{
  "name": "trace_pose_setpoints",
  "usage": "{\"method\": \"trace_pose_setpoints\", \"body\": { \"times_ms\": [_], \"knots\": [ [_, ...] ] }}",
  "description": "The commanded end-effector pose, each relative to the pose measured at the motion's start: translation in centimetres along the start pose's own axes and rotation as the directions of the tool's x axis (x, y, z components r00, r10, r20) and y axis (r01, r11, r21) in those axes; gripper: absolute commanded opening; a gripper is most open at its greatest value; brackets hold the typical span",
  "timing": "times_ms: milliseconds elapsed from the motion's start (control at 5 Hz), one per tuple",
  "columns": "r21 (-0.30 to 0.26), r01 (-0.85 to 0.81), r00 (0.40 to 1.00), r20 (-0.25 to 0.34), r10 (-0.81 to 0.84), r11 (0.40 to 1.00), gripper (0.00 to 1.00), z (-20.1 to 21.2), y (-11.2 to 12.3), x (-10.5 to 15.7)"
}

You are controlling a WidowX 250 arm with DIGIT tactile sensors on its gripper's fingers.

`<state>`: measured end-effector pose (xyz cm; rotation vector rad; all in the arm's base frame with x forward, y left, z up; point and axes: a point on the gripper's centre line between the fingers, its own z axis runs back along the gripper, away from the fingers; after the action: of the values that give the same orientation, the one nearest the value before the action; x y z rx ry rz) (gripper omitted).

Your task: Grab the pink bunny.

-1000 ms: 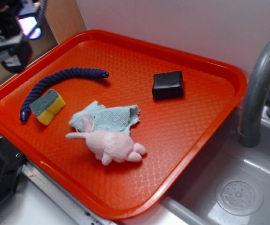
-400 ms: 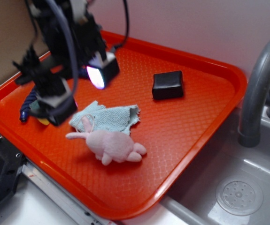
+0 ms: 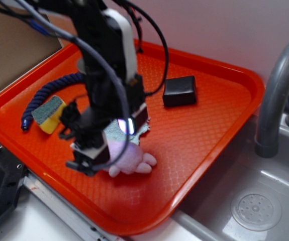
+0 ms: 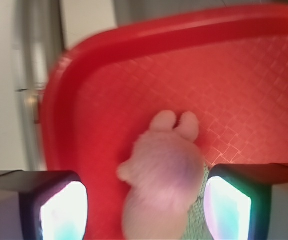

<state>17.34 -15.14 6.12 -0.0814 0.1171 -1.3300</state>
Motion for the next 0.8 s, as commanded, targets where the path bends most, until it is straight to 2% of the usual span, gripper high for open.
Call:
{"method": "trace_pose_setpoints", "body": {
  "times_ms": [0, 400, 600],
  "knots": [
    [0.029, -0.095, 0.995, -0.02, 0.096, 0.995, 1.0, -1.0, 0.2, -0.8],
    [0.028, -0.058, 0.994, -0.096, 0.06, 0.998, 1.0, -2.9, -0.5, -0.5],
    [0.035, -0.054, 0.993, -0.103, 0.057, 0.998, 0.41, -3.0, -0.9, -0.2]
  ]
}}
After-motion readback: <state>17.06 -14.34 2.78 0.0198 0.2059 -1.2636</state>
